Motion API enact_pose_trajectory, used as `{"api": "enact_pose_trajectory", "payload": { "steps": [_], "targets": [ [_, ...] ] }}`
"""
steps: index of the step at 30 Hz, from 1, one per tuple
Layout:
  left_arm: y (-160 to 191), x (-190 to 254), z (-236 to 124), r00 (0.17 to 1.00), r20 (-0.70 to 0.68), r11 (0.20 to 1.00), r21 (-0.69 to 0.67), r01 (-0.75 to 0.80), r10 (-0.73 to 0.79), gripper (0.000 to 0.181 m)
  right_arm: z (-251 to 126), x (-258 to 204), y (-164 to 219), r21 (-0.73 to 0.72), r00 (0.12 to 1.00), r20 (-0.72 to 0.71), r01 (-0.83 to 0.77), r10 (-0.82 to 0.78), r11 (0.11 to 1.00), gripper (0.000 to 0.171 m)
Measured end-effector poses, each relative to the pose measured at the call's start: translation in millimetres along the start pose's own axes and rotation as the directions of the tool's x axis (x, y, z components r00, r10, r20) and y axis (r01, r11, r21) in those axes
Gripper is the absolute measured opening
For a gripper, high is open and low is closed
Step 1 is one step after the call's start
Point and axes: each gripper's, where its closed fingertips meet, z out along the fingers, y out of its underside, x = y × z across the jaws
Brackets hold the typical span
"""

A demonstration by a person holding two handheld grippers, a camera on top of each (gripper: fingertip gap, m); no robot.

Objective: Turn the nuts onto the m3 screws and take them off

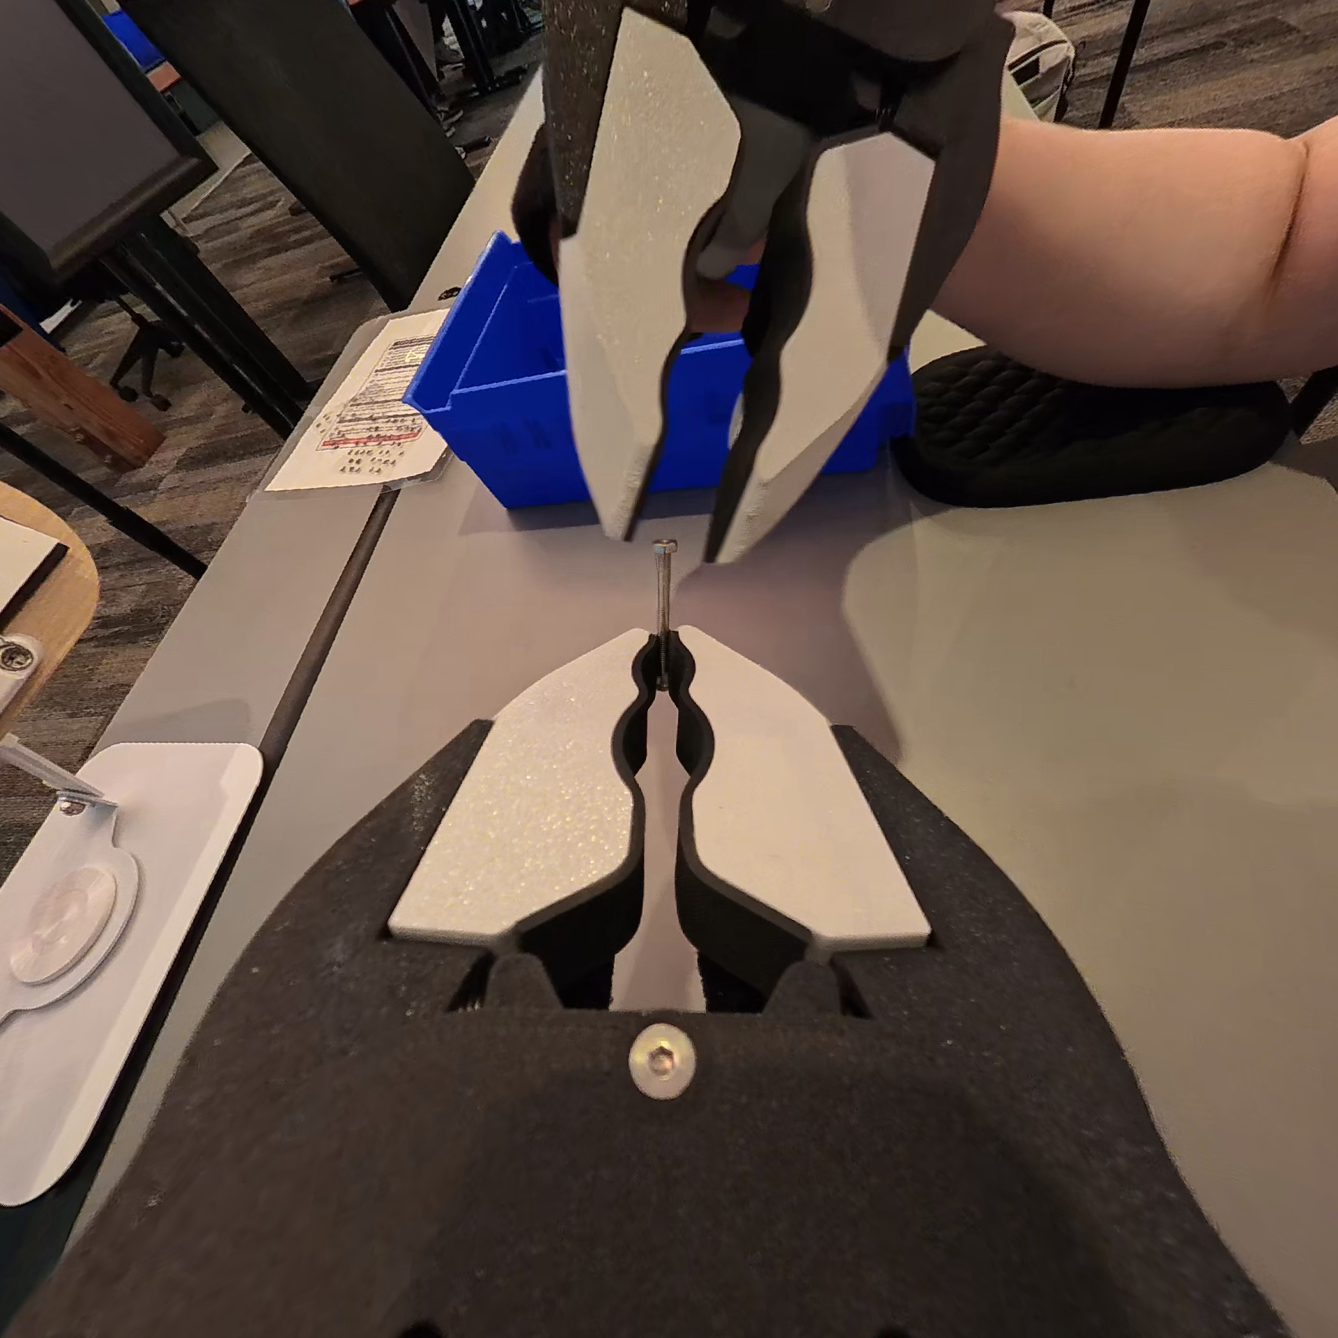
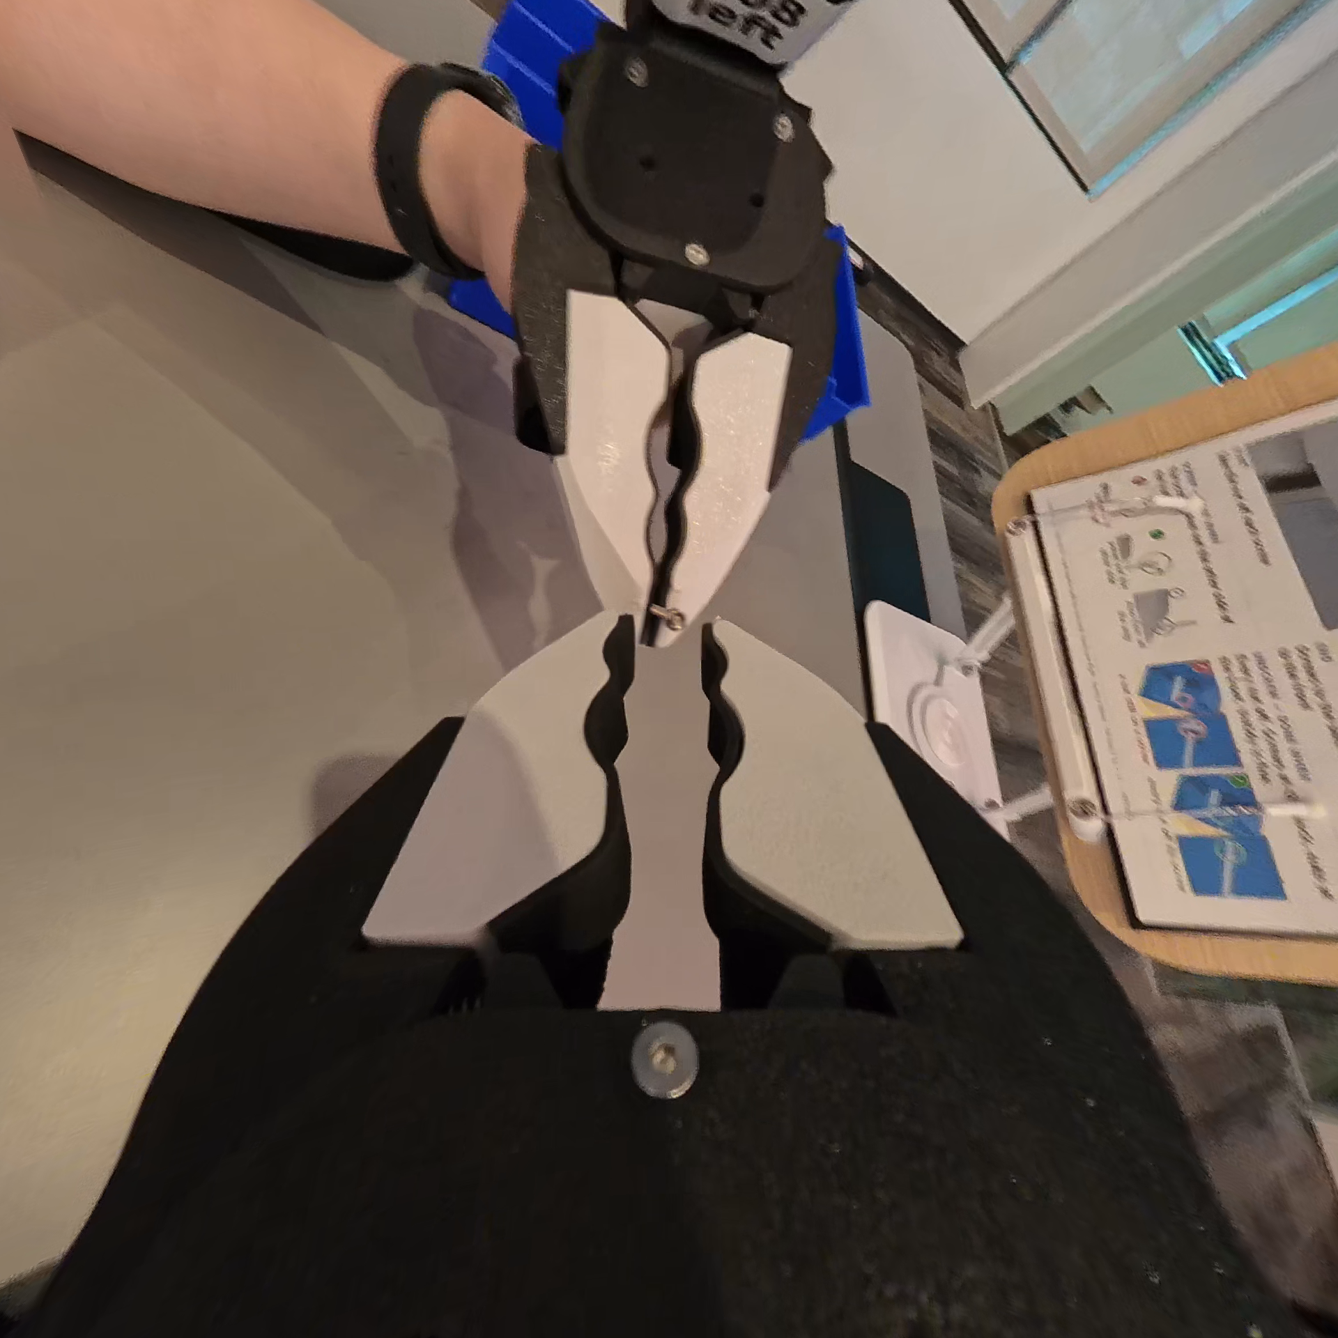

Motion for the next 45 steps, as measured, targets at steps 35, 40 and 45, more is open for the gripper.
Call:
{"api": "enact_pose_trajectory", "payload": {
  "steps": [35, 40, 45],
  "targets": [
    [26.7, -59.5, -7.0, 0.938, 0.305, 0.982, -0.035, 0.185, -0.166, 0.002, 5.1, 41.0, 34.6, -0.190, 0.948, -0.252, -0.245, 0.194, 0.951, 0.022],
    [33.5, -71.3, -7.6, 0.894, 0.419, 0.978, -0.057, 0.201, -0.159, 0.002, 4.4, 42.7, 38.5, -0.161, 0.940, -0.234, -0.290, 0.248, 0.943, 0.022],
    [33.7, -70.1, -5.1, 0.889, 0.428, 0.976, -0.065, 0.206, -0.159, 0.002, 0.8, 43.2, 37.9, -0.128, 0.938, -0.211, -0.304, 0.274, 0.944, 0.023]
  ]
}}
